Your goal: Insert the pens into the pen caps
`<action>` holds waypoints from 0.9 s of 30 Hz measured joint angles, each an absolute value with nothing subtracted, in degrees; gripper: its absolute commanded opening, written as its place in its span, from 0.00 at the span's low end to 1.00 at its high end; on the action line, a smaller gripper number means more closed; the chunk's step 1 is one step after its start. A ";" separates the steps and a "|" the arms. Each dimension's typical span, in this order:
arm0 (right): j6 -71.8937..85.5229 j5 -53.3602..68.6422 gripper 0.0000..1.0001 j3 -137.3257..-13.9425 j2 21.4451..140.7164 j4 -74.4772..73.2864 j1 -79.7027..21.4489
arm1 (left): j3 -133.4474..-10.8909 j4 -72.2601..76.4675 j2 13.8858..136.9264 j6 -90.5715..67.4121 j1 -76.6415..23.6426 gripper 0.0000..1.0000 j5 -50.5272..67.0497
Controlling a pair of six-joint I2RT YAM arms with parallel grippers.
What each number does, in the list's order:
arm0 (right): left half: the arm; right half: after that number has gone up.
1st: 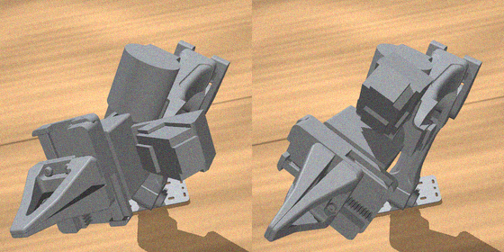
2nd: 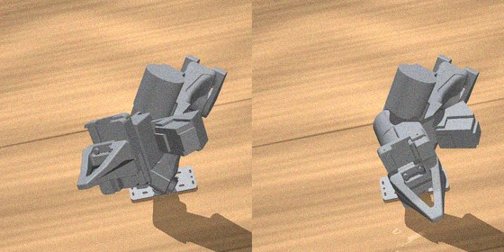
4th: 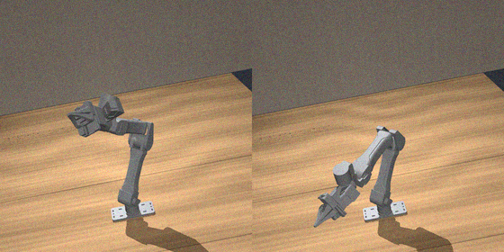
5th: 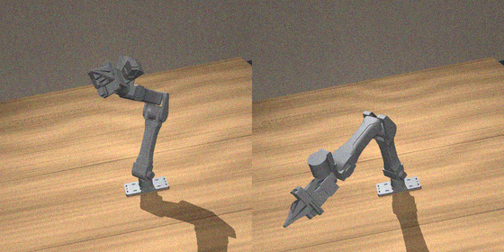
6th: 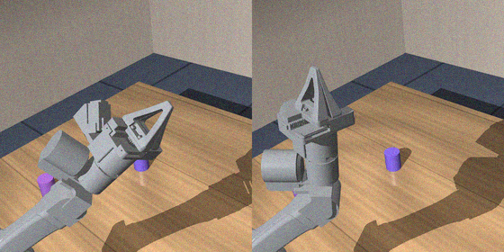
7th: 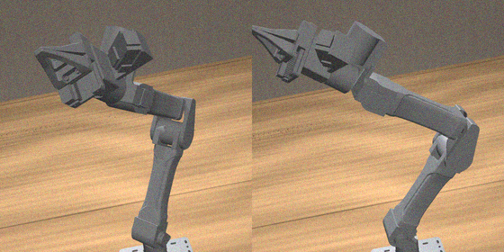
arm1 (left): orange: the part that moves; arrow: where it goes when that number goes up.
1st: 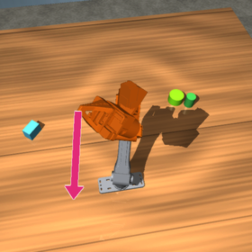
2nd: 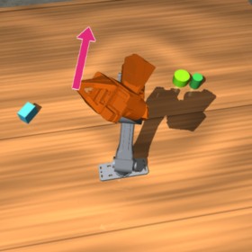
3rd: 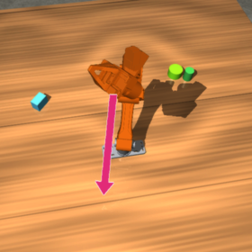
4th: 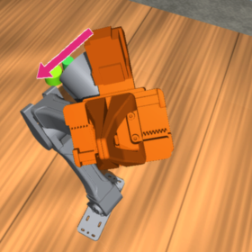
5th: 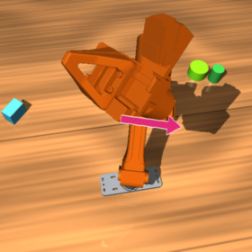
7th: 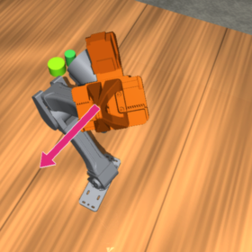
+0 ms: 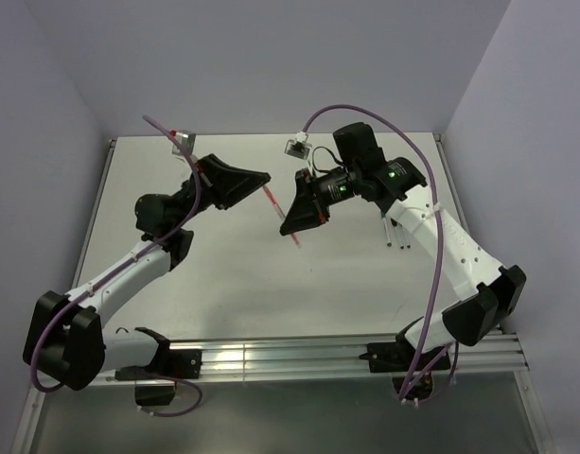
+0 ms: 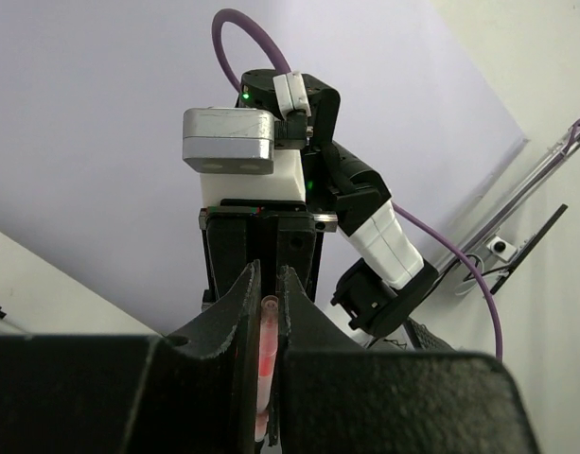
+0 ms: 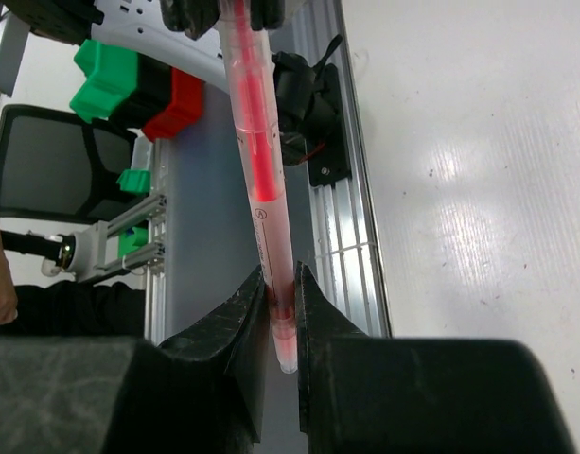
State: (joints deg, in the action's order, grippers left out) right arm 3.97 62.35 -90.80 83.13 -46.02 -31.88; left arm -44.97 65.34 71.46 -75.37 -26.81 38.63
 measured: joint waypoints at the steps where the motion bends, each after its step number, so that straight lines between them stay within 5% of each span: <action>1: 3.97 62.54 0.00 -90.54 83.00 -45.43 -31.88 | -45.30 65.36 71.57 -75.77 -26.59 0.00 39.22; 27: 4.21 63.53 0.00 -84.93 81.62 -35.03 -31.44 | -50.22 64.34 74.15 -75.72 -22.70 0.00 48.71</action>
State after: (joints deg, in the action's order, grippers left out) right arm 4.21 63.53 -84.93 81.62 -35.03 -31.44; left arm -50.22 64.34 74.15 -75.72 -22.70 48.71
